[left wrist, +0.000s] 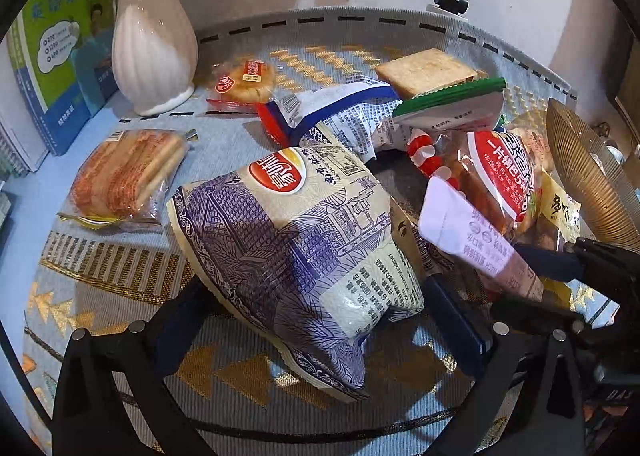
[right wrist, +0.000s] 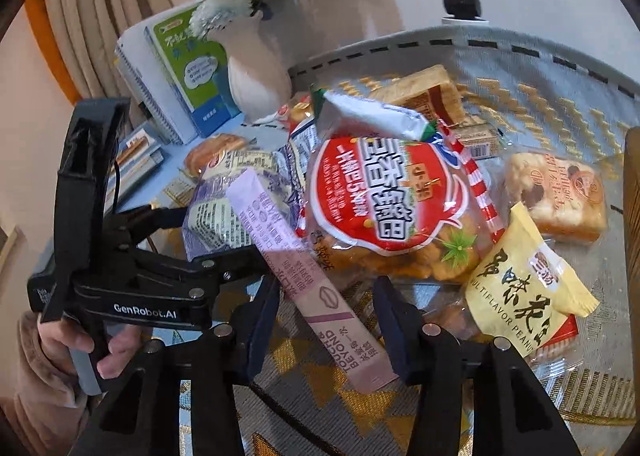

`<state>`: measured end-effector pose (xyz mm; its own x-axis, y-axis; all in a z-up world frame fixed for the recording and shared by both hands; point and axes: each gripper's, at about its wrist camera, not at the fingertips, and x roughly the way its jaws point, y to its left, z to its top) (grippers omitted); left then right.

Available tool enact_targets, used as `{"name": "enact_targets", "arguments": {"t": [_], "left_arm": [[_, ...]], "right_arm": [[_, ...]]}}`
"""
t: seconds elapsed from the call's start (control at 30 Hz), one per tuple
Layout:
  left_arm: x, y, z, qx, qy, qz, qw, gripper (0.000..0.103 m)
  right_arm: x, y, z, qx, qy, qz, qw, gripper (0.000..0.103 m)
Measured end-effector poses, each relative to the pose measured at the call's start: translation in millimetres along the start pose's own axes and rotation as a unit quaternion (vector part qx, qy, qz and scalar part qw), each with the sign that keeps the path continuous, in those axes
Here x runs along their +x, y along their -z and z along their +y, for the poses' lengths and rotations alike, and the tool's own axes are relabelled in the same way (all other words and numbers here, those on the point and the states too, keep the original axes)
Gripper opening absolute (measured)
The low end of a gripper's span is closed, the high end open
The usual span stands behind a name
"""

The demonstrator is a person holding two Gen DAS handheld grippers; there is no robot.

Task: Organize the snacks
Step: 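Grasp the purple biscuit bag with the left tool while the right tool grasps the pink stick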

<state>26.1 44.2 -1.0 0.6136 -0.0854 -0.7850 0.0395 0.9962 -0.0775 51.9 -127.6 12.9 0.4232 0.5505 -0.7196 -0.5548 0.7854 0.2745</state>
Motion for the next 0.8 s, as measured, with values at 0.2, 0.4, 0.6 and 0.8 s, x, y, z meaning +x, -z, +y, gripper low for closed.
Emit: {"name": "enact_targets", "arguments": {"t": [0.2, 0.4, 0.6, 0.8], "left_arm": [[-1.1, -0.3, -0.8, 0.000, 0.001, 0.000, 1.0000, 0.103], [-3.0, 0.4, 2.1, -0.002, 0.003, -0.001, 1.0000, 0.103], [-1.3, -0.2, 2.2, -0.003, 0.004, -0.002, 1.0000, 0.103], [-2.1, 0.5, 3.0, -0.009, 0.009, -0.005, 0.9999, 0.103]], "right_arm": [[2.0, -0.6, 2.0, -0.003, 0.000, 0.008, 1.000, 0.047], [0.6, 2.0, 1.4, -0.003, -0.001, 0.009, 1.000, 0.047], [0.3, 1.8, 1.4, 0.003, -0.007, 0.008, 1.000, 0.047], [-0.3, 1.3, -1.2, 0.014, -0.012, 0.005, 1.000, 0.047]]}}
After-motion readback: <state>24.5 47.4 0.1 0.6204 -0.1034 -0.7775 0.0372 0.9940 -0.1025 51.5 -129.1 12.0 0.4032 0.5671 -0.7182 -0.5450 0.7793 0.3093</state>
